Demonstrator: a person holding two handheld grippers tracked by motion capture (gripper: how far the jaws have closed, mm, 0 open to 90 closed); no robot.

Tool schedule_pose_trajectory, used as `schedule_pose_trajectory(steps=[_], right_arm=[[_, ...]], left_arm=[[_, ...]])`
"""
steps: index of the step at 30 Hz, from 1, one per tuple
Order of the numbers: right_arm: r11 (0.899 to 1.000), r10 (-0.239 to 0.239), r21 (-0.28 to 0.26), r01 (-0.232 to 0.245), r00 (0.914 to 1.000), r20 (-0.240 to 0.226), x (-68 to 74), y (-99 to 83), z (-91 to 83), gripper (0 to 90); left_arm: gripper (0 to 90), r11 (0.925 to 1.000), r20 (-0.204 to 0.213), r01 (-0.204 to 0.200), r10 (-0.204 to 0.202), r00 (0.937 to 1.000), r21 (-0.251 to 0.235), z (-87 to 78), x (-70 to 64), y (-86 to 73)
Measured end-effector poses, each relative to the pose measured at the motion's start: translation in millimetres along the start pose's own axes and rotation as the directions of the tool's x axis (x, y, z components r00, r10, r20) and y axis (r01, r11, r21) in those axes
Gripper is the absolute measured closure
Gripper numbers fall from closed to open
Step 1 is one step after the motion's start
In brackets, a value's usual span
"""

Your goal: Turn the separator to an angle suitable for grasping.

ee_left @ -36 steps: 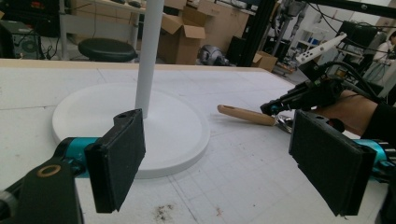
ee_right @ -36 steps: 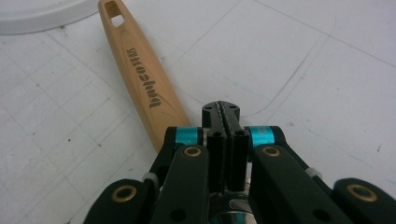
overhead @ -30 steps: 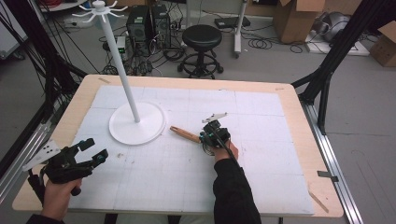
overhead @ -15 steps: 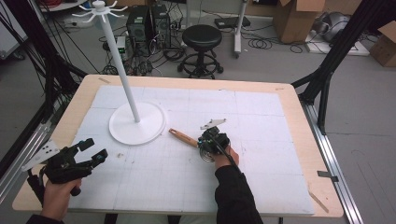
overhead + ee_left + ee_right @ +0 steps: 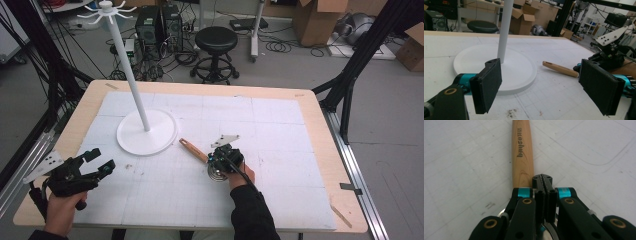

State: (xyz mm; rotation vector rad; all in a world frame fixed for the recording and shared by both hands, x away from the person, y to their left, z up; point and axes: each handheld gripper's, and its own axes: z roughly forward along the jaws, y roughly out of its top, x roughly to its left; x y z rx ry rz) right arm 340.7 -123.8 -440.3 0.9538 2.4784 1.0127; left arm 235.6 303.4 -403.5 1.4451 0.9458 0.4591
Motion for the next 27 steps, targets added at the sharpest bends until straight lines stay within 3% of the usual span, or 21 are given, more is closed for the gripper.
schedule_pose_trajectory(steps=[9, 18, 24, 27], right_arm=[[0.999, -0.047, -0.011, 0.046, 0.9974, -0.055, 15.7, -5.0, -4.9, 89.4], [0.994, -0.108, -0.016, 0.107, 0.9872, -0.117, 34.2, -9.4, -10.6, 89.4], [0.992, -0.124, -0.021, 0.123, 0.9817, -0.145, 41.3, -13.4, -13.3, 89.4], [0.994, -0.111, -0.028, 0.108, 0.9798, -0.166, 43.6, -17.1, -16.7, 89.3]], left_arm=[[19.2, 1.0000, 0.000, -0.001, 0.001, 1.0000, 0.000, 0.3, -0.4, 0.0], [19.2, 1.0000, -0.001, -0.001, 0.001, 1.0000, 0.001, 0.3, -0.5, 0.0], [19.2, 1.0000, 0.000, 0.000, 0.000, 1.0000, 0.003, 0.7, -1.2, -0.1], [19.2, 1.0000, 0.000, 0.000, 0.000, 1.0000, 0.003, 0.7, -1.4, -0.1]])
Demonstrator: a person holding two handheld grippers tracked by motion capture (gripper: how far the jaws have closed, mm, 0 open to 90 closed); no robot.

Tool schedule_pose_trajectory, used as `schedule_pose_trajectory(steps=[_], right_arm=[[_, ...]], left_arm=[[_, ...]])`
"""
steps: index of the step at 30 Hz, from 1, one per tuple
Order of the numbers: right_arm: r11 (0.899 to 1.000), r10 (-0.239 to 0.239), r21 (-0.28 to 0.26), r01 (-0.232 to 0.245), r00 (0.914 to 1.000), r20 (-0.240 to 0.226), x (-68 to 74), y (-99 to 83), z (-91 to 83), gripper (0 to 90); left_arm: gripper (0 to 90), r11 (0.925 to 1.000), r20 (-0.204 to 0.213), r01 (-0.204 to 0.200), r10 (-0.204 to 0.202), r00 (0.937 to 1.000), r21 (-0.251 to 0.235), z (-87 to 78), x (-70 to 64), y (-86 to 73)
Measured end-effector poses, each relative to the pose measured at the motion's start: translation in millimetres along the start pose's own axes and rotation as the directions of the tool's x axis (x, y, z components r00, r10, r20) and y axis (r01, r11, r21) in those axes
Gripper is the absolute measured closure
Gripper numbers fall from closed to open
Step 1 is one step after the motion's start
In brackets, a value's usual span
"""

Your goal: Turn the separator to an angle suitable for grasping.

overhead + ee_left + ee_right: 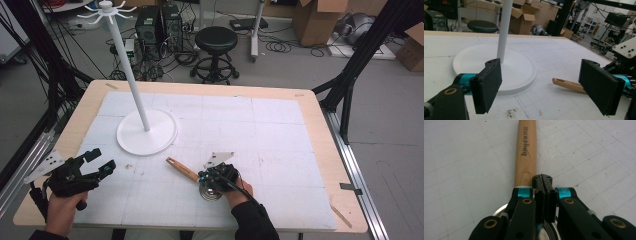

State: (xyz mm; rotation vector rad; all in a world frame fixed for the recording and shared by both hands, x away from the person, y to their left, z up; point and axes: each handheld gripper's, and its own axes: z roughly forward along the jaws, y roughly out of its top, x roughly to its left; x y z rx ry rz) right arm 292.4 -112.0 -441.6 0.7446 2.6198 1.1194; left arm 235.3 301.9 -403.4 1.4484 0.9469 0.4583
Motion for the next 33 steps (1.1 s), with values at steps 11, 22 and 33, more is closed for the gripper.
schedule_pose_trajectory(steps=[11, 22, 33], right_arm=[[0.977, 0.156, -0.162, -0.140, 0.9836, 0.091, -14.3, -8.5, -46.9, 43.0], [0.938, 0.257, -0.285, -0.198, 0.9485, 0.186, -28.6, -35.6, -95.8, 34.1], [0.927, 0.277, -0.308, -0.212, 0.9431, 0.184, -33.5, -36.0, -94.5, 37.1]], left_arm=[[19.2, 1.0000, -0.004, -0.001, 0.001, 1.0000, -0.003, -1.1, 1.6, 0.2], [24.6, 0.9998, -0.007, -0.015, 0.015, 0.9999, 0.009, 2.3, 3.2, 0.2], [24.0, 0.9997, -0.017, -0.019, 0.019, 0.9997, 0.016, 2.7, 4.3, -0.4]])
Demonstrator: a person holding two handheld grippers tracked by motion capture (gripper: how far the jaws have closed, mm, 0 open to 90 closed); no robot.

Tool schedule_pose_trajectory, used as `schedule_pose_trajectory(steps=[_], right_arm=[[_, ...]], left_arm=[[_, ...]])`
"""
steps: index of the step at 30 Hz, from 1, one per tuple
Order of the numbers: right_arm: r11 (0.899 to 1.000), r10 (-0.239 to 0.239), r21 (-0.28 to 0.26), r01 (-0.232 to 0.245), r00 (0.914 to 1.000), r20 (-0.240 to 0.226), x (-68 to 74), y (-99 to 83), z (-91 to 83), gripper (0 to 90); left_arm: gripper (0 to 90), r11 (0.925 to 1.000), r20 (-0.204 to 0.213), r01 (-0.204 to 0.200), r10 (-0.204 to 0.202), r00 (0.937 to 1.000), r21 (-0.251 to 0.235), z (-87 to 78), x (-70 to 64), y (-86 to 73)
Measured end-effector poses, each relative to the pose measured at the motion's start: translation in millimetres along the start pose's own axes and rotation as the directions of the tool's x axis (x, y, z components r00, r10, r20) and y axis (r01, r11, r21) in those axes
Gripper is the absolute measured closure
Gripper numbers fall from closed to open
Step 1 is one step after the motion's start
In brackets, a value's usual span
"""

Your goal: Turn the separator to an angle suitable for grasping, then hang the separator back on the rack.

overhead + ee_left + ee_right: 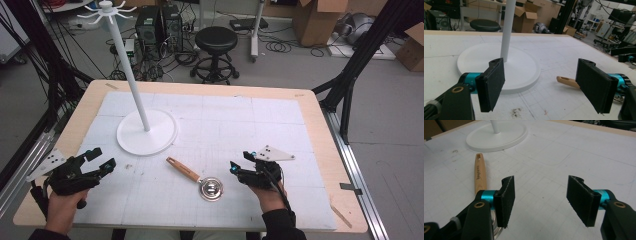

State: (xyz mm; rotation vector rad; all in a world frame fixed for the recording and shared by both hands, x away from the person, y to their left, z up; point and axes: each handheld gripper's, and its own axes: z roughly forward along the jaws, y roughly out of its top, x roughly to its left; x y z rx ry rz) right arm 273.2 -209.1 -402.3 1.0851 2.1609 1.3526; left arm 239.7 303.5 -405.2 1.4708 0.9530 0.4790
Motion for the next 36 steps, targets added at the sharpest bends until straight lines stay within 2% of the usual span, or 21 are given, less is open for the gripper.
schedule_pose_trajectory(steps=[3, 7, 11, 18, 22, 26, 31, 36], right_arm=[[1.000, -0.009, -0.004, 0.009, 1.0000, -0.001, 2.4, 0.5, -0.5, 33.4], [0.999, -0.002, -0.037, 0.003, 0.9998, 0.019, 6.0, 2.0, -3.9, 19.1], [0.998, -0.008, -0.068, 0.009, 0.9998, 0.020, 8.5, 4.6, -6.0, 18.9], [0.997, -0.020, -0.078, 0.021, 0.9997, 0.012, 11.0, 4.3, -8.2, 18.5], [0.994, -0.008, -0.109, 0.008, 1.0000, 0.004, 9.3, 5.6, -12.7, 18.4], [0.993, 0.000, -0.117, -0.001, 1.0000, -0.007, 9.9, 6.9, -11.7, 18.0], [0.994, -0.039, -0.104, 0.034, 0.9981, -0.048, 17.4, 11.1, -2.1, 21.2], [0.995, -0.088, -0.058, 0.083, 0.9930, -0.079, 30.5, 17.0, 19.3, 20.4]], left_arm=[[23.8, 1.0000, 0.006, -0.001, 0.001, 1.0000, 0.000, -0.5, 1.8, -0.2], [22.7, 0.9999, 0.004, 0.007, -0.007, 1.0000, -0.009, -2.7, 4.4, -0.1], [22.1, 0.9999, -0.003, 0.007, -0.007, 1.0000, -0.009, -4.9, 6.0, -0.5], [22.1, 0.9997, 0.000, 0.009, -0.009, 1.0000, -0.021, -7.0, 3.9, 0.1], [22.2, 0.9999, 0.009, 0.008, -0.008, 0.9999, -0.011, -4.9, 4.0, -0.2], [22.2, 1.0000, 0.013, 0.005, -0.005, 0.9999, -0.004, -4.6, 3.7, -0.7], [22.2, 1.0000, 0.013, 0.008, -0.008, 0.9999, -0.006, -5.2, 3.2, -1.2], [22.2, 0.9999, 0.011, 0.009, -0.009, 0.9999, -0.007, -4.3, 2.5, -0.6]])
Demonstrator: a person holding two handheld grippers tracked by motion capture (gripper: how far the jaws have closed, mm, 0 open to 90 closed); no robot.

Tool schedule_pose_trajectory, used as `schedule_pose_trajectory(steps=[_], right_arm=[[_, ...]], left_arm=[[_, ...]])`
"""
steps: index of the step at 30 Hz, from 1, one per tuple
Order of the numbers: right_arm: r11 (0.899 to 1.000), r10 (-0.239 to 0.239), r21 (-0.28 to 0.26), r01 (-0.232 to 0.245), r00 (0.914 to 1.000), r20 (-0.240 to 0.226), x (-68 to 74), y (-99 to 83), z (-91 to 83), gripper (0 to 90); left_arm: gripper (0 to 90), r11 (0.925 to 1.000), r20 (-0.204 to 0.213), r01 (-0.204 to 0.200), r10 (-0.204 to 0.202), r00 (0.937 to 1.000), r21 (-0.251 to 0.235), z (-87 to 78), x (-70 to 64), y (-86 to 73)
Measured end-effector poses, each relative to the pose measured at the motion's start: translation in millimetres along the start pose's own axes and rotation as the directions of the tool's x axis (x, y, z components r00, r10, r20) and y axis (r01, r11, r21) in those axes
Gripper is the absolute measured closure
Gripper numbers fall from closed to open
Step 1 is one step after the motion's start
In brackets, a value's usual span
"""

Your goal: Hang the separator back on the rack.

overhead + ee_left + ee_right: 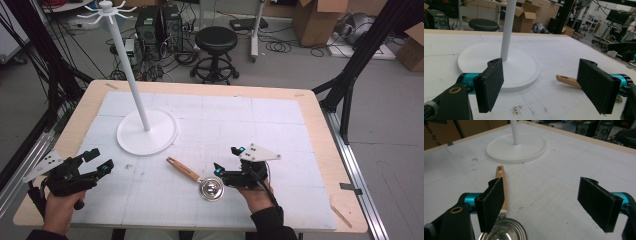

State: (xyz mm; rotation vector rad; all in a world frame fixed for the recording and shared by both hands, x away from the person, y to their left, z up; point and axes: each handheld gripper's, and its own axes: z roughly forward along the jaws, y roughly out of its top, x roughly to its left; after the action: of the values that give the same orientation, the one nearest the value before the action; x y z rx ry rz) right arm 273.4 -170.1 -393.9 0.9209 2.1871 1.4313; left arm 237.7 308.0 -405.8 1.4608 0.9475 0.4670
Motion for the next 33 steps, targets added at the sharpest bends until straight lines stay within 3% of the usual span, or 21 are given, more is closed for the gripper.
schedule_pose_trajectory(steps=[4, 14, 22, 30, 33], right_arm=[[0.998, -0.037, 0.057, 0.039, 0.9987, -0.036, 11.8, 1.0, 17.5, 19.6], [0.983, -0.049, 0.169, 0.065, 0.9943, -0.095, 28.4, 1.4, 63.3, 19.8], [0.967, -0.072, 0.232, 0.104, 0.9875, -0.140, 38.2, 2.9, 93.5, 30.7], [0.939, -0.114, 0.305, 0.161, 0.9797, -0.165, 49.6, 4.3, 115.0, 39.6], [0.932, -0.120, 0.320, 0.169, 0.9789, -0.165, 51.8, 4.9, 119.0, 44.3]], left_arm=[[22.2, 1.0000, 0.005, -0.007, 0.007, 1.0000, 0.003, -0.4, -1.6, 0.1], [22.2, 1.0000, 0.010, -0.002, 0.002, 1.0000, 0.005, -0.1, -0.9, -0.1], [22.3, 1.0000, 0.014, -0.003, 0.003, 0.9999, 0.007, 0.1, -0.9, 0.0], [22.3, 1.0000, 0.017, -0.002, 0.002, 0.9999, 0.006, 0.1, -1.3, 0.1], [22.3, 1.0000, 0.017, -0.002, 0.002, 0.9999, 0.005, -0.1, -0.8, 0.1]])
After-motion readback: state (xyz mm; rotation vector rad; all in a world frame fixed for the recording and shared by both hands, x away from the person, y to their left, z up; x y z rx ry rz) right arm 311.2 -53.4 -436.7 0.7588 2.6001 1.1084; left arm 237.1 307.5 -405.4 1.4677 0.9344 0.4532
